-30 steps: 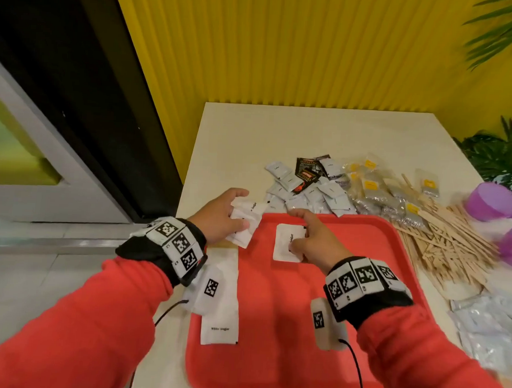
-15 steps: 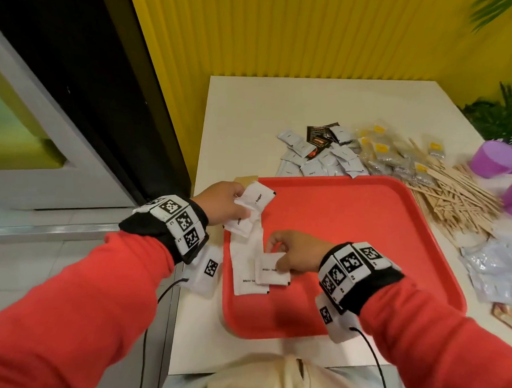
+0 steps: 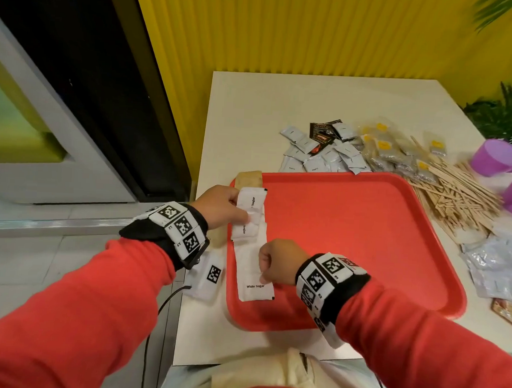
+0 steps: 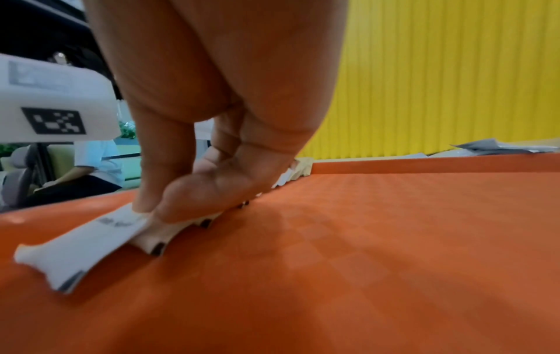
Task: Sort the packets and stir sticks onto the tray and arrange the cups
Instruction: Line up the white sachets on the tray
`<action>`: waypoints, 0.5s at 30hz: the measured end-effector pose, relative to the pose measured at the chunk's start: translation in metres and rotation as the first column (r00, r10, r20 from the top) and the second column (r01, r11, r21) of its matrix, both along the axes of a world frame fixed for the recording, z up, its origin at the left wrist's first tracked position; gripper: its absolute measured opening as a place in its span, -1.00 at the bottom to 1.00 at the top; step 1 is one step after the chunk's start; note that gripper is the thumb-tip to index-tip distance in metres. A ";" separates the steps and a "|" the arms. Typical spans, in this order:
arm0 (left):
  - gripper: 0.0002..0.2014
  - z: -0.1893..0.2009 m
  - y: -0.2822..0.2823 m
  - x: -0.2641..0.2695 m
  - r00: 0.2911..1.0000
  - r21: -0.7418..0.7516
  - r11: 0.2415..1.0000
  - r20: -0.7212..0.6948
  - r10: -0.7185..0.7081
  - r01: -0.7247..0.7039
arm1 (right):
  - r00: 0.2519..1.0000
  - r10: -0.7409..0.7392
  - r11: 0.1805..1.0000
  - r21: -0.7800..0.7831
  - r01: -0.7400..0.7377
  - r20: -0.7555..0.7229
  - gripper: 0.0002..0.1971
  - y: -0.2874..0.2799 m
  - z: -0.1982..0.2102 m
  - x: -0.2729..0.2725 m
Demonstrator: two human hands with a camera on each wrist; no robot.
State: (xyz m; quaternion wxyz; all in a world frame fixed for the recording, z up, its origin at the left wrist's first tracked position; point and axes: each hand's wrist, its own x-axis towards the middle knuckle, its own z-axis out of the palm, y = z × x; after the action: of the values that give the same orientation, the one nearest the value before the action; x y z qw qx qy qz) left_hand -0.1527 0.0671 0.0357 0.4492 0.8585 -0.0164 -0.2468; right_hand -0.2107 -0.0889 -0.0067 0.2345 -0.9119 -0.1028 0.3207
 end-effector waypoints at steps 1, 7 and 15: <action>-0.86 0.001 0.000 -0.001 1.000 -0.013 1.000 -0.014 -0.003 0.003 | 1.000 -0.004 1.000 -0.006 0.004 0.003 -0.65 0.001 0.000 0.000; -0.78 -0.004 0.002 -0.011 0.997 -0.090 0.996 -0.075 0.022 -0.028 | 0.987 -0.157 0.972 0.170 0.162 -0.043 -0.70 -0.011 0.016 0.012; -0.85 -0.011 -0.009 -0.020 0.998 -0.144 0.989 -0.062 -0.028 0.019 | 0.939 -0.308 0.836 0.429 0.343 -0.151 -0.80 -0.022 0.021 0.021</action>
State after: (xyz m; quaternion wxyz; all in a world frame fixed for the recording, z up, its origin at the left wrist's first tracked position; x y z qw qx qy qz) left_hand -0.1724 0.0582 0.0244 0.5071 0.8154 -0.0302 -0.2775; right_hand -0.1902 -0.1109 0.0144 0.4932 -0.8242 -0.0084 0.2782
